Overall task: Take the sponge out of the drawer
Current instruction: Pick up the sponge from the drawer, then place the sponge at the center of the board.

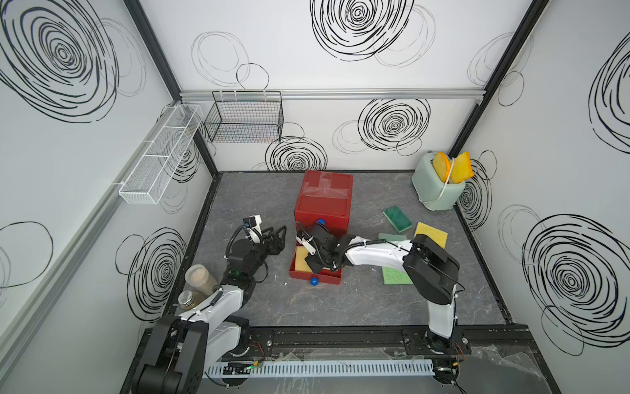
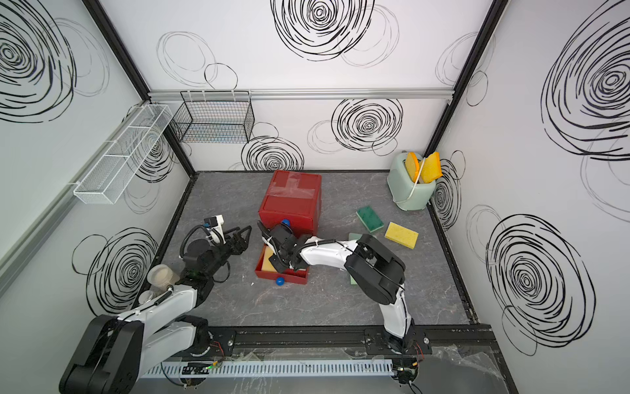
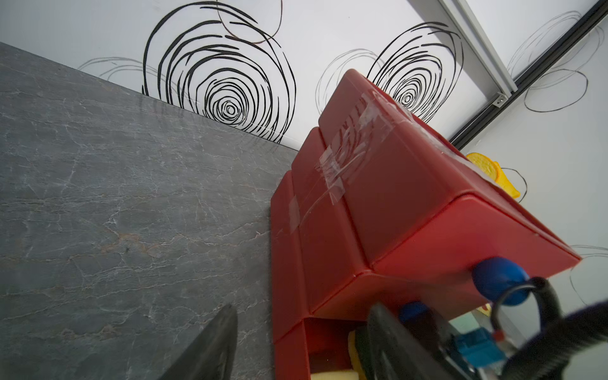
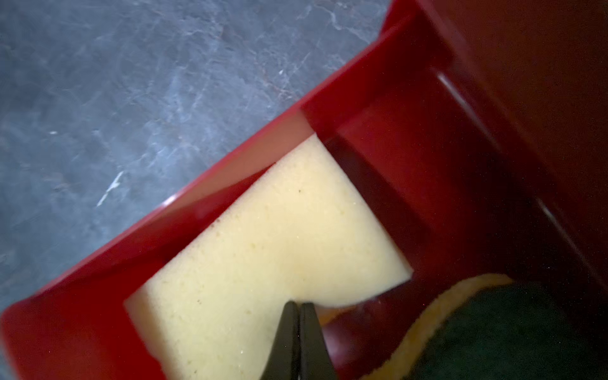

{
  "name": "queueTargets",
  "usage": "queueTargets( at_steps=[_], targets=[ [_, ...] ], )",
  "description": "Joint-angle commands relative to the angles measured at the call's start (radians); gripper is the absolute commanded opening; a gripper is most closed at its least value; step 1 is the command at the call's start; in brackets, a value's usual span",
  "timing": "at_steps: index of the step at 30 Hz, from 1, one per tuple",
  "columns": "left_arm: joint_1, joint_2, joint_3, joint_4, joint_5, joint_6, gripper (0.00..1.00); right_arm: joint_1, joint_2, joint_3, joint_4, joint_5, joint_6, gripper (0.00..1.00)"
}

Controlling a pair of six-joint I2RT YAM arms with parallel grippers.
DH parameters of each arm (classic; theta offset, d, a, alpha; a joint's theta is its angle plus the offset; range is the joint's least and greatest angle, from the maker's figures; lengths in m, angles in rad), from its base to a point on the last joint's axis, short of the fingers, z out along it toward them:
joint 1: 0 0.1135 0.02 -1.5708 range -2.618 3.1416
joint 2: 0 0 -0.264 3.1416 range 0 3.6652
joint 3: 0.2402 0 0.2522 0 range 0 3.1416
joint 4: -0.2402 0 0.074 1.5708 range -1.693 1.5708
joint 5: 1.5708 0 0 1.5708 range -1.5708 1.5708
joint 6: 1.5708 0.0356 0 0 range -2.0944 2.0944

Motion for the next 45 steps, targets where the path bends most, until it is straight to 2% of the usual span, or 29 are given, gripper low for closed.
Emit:
queueTargets(
  at_steps=[1, 11, 15, 22, 27, 30, 32, 35, 39, 45],
  targets=[
    [0.01, -0.009, -0.007, 0.049, -0.003, 0.014, 0.67, 0.014, -0.106, 0.026, -0.075, -0.052, -0.039, 0.0],
    [0.01, 0.015, -0.011, 0.058, -0.009, 0.022, 0.67, 0.02, -0.218, 0.003, -0.11, -0.038, -0.056, 0.0],
    [0.01, 0.033, -0.007, 0.068, -0.002, 0.02, 0.67, 0.022, -0.257, 0.033, -0.185, -0.027, -0.065, 0.0],
    [0.01, 0.034, -0.006, 0.066, -0.01, 0.031, 0.67, -0.017, -0.547, 0.086, -0.27, 0.085, -0.05, 0.0],
    [0.011, 0.035, -0.007, 0.062, -0.014, 0.033, 0.66, -0.177, -0.747, 0.086, -0.286, 0.108, 0.0, 0.0],
    [0.011, 0.034, -0.01, 0.068, -0.012, 0.029, 0.66, -0.377, -0.823, 0.001, -0.28, 0.116, 0.046, 0.0],
    [0.01, 0.036, -0.009, 0.068, -0.009, 0.028, 0.66, -0.541, -0.86, -0.087, -0.254, 0.059, 0.103, 0.0],
    [0.01, 0.033, -0.013, 0.07, -0.009, 0.027, 0.66, -0.717, -0.908, -0.245, -0.156, -0.03, 0.195, 0.0],
    [0.01, 0.028, -0.017, 0.064, -0.007, 0.03, 0.66, -0.853, -0.927, -0.403, -0.065, -0.074, 0.303, 0.0],
    [0.011, 0.021, -0.023, 0.063, -0.005, 0.032, 0.66, -1.067, -1.001, -0.616, 0.032, -0.059, 0.433, 0.0]
  ],
)
